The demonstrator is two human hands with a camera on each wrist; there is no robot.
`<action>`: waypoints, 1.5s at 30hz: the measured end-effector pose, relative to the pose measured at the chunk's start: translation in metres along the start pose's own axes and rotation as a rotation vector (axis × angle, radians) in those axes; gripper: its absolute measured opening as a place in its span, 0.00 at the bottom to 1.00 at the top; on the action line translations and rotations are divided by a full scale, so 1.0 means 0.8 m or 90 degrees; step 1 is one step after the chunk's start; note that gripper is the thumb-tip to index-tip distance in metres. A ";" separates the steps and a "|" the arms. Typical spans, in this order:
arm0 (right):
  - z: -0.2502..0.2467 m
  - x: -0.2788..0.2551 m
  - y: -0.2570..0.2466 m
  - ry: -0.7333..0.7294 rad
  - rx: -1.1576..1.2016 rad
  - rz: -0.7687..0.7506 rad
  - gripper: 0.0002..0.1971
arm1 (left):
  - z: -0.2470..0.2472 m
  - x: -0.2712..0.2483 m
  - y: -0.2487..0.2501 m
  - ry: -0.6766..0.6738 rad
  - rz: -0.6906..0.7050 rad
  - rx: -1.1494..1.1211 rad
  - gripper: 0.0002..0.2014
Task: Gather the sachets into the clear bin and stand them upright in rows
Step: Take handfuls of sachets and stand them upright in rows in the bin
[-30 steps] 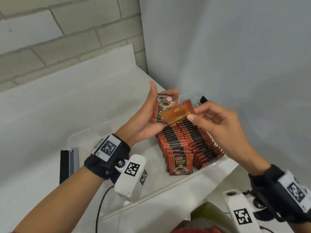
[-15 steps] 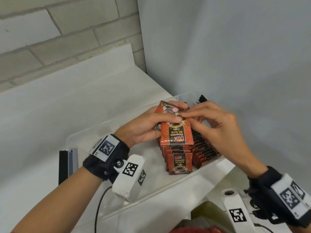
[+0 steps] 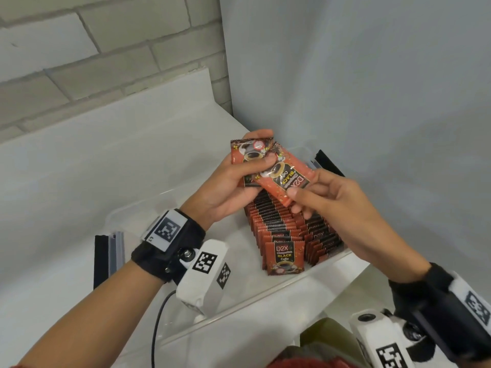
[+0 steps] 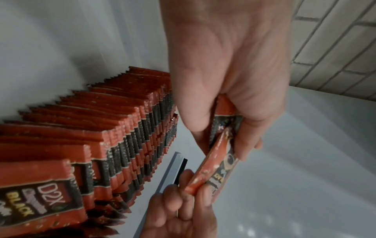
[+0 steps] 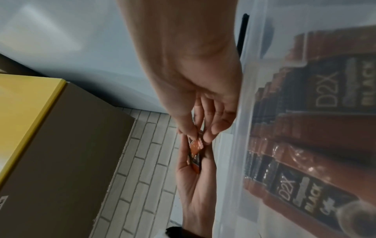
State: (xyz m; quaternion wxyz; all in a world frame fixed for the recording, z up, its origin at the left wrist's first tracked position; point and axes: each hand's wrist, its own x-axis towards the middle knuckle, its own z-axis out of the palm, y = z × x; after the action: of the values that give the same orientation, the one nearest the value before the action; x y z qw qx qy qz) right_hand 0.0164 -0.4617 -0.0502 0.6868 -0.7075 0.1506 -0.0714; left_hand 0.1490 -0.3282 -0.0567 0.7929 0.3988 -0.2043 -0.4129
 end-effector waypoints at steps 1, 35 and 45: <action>-0.003 0.001 0.001 0.007 0.002 0.000 0.06 | 0.001 0.000 0.001 -0.003 -0.004 -0.010 0.16; -0.006 -0.003 0.003 -0.332 -0.663 -0.088 0.15 | 0.003 0.004 0.004 0.096 -0.021 0.023 0.16; -0.008 0.013 -0.011 -0.015 -0.176 -0.005 0.16 | 0.004 0.001 0.006 0.090 -0.022 0.057 0.17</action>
State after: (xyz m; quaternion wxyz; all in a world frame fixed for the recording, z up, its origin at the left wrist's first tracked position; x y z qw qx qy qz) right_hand 0.0255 -0.4711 -0.0419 0.5839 -0.7969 0.1485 -0.0442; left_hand 0.1497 -0.3288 -0.0507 0.7792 0.4656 -0.1595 -0.3881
